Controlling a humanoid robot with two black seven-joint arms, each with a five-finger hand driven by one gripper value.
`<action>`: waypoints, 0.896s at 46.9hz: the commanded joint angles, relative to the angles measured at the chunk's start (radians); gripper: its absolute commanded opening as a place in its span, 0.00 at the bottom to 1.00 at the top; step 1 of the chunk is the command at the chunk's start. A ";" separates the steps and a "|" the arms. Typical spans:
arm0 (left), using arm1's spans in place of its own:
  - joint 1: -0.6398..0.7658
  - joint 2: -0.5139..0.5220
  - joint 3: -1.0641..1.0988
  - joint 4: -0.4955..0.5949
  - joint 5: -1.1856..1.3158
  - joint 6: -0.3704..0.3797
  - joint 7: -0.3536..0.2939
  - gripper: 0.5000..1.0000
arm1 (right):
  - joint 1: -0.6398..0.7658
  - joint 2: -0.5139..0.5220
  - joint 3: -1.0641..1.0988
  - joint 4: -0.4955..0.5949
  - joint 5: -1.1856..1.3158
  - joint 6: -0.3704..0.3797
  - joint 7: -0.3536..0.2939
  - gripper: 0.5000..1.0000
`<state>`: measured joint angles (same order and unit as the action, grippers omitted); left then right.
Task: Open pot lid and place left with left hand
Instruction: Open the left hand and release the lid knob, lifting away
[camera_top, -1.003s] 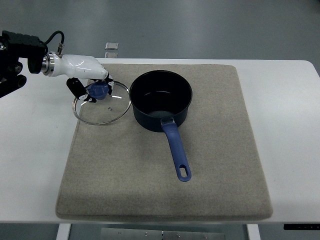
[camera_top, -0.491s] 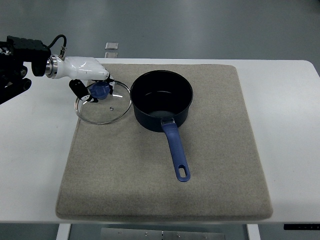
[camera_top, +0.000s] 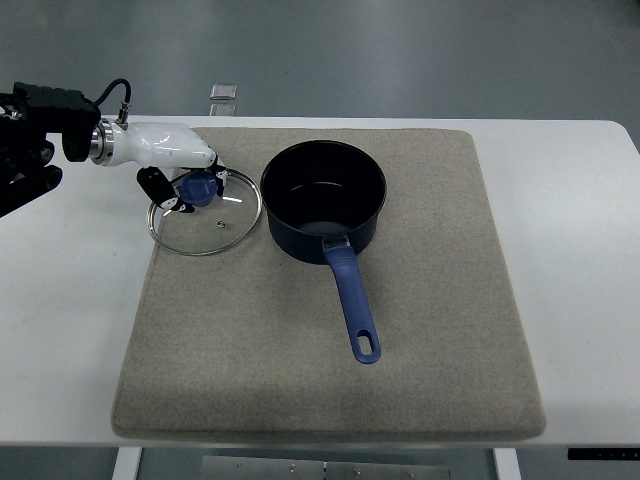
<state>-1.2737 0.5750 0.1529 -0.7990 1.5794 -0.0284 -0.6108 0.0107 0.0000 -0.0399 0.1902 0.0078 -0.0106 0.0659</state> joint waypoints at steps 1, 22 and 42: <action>0.000 0.000 0.001 0.000 -0.002 -0.007 0.000 0.56 | 0.000 0.000 0.000 0.000 0.000 0.000 0.000 0.83; -0.003 0.000 -0.003 -0.003 -0.026 -0.019 0.000 0.98 | 0.000 0.000 0.000 0.000 0.000 0.000 0.000 0.83; -0.019 0.017 -0.006 -0.083 -0.064 -0.018 0.000 0.98 | 0.000 0.000 0.000 0.000 0.000 0.000 0.000 0.83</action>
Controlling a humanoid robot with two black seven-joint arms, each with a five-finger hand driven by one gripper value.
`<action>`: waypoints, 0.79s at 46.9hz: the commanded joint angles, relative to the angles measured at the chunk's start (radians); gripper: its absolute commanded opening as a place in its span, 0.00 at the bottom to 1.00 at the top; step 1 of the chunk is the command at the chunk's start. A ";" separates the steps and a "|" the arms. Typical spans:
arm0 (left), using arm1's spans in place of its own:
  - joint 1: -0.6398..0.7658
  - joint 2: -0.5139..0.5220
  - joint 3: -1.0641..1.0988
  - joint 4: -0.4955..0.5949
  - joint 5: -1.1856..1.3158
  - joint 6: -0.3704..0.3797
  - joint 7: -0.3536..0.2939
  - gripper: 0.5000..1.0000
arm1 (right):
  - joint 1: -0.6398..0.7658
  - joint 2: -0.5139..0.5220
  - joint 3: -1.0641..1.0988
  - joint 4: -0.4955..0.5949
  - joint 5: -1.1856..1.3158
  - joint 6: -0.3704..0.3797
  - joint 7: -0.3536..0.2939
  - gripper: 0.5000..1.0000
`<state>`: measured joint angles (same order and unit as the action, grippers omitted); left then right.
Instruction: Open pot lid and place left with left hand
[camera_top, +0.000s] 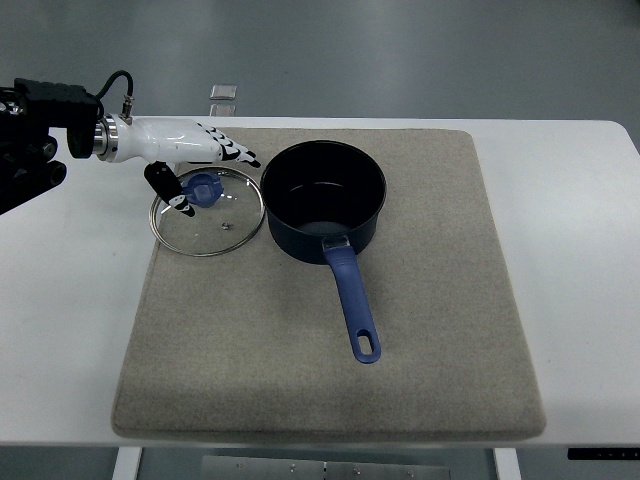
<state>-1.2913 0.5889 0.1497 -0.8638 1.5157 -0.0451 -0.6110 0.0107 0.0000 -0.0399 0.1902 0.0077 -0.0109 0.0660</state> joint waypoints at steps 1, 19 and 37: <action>-0.003 0.003 -0.002 -0.021 0.000 -0.001 0.000 0.98 | 0.000 0.000 0.000 0.000 0.000 0.000 0.000 0.83; -0.029 0.055 -0.122 -0.132 -0.031 -0.013 0.000 0.98 | 0.000 0.000 0.000 0.000 0.000 0.000 0.000 0.83; -0.014 0.080 -0.308 -0.072 -0.350 -0.032 0.000 0.98 | 0.000 0.000 0.000 0.000 0.000 0.000 0.000 0.83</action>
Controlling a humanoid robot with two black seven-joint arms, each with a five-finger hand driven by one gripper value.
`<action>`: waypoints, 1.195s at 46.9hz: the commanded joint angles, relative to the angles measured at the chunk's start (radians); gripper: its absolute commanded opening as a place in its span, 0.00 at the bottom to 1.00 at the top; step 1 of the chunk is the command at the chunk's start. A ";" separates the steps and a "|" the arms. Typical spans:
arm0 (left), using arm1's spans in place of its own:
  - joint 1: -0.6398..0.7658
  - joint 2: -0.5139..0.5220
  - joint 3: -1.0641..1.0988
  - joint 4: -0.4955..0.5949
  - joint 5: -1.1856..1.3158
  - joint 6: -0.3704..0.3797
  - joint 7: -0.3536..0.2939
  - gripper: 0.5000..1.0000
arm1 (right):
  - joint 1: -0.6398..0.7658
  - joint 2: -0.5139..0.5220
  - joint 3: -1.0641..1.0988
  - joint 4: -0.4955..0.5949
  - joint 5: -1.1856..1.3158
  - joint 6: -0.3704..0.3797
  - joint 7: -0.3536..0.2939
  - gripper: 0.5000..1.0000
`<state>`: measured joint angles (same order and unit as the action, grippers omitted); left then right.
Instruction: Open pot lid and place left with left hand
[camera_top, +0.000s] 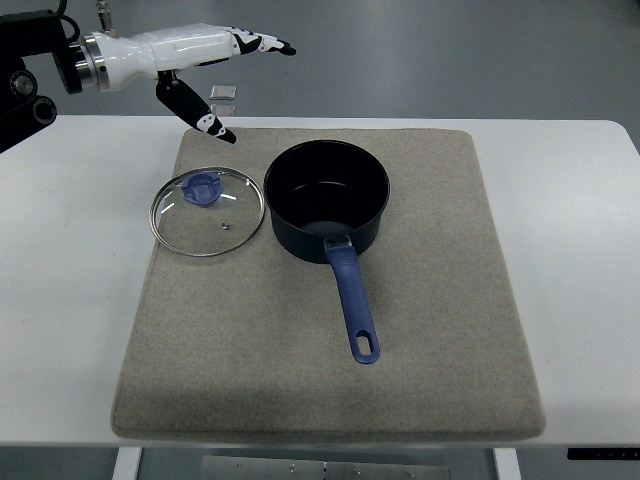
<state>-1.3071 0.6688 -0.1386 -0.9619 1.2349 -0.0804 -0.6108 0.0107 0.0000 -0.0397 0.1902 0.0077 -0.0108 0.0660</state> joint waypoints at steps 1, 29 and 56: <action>0.002 0.000 -0.030 0.034 -0.098 0.007 0.000 0.98 | 0.000 0.000 0.000 0.000 0.000 0.000 0.000 0.83; 0.101 -0.181 -0.185 0.508 -1.180 0.010 0.000 0.97 | 0.000 0.000 0.000 0.000 0.000 0.000 0.000 0.83; 0.121 -0.399 -0.208 0.677 -1.381 0.067 0.106 0.72 | 0.000 0.000 0.000 0.000 0.000 0.000 0.000 0.83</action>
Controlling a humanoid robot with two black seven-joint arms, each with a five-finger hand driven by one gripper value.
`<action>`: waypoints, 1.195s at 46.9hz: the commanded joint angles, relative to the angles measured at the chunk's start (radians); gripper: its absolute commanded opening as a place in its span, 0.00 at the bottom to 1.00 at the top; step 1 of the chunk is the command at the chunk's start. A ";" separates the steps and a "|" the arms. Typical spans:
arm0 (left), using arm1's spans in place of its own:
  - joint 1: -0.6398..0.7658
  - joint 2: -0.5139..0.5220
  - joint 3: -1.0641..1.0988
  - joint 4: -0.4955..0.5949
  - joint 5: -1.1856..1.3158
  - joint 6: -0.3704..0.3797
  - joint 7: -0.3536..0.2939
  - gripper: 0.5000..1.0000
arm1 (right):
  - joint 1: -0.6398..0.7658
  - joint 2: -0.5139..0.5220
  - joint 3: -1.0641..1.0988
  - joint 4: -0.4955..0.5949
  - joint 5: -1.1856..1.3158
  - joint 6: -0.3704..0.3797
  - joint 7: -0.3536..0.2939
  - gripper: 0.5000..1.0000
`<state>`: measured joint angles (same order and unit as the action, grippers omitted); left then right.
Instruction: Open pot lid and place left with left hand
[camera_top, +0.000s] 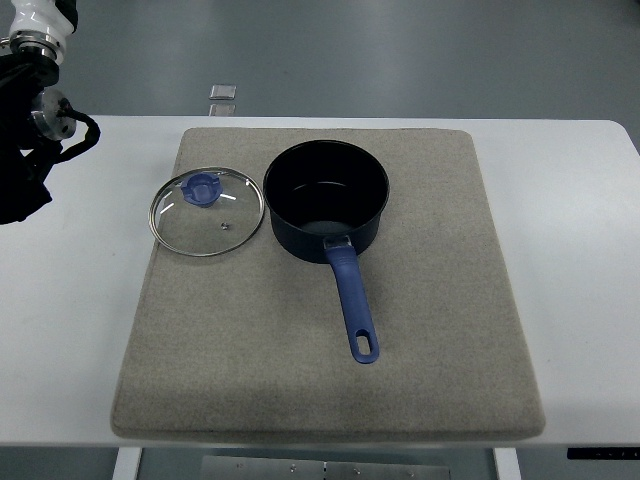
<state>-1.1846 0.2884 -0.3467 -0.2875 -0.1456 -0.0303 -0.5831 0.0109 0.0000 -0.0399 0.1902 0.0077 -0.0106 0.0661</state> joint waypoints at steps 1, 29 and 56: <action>-0.001 -0.023 0.000 0.002 0.000 0.023 0.095 0.72 | 0.000 0.000 0.000 0.000 0.000 0.000 0.000 0.83; 0.079 -0.098 -0.413 0.068 -0.069 -0.074 0.195 0.65 | 0.000 0.000 0.000 0.000 0.000 0.000 0.000 0.83; 0.079 -0.130 -0.402 0.094 -0.055 -0.062 0.193 0.69 | 0.000 0.000 0.000 0.000 0.000 0.000 0.000 0.83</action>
<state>-1.1060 0.1579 -0.7487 -0.1933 -0.2010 -0.0935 -0.3897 0.0107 0.0000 -0.0399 0.1902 0.0077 -0.0109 0.0658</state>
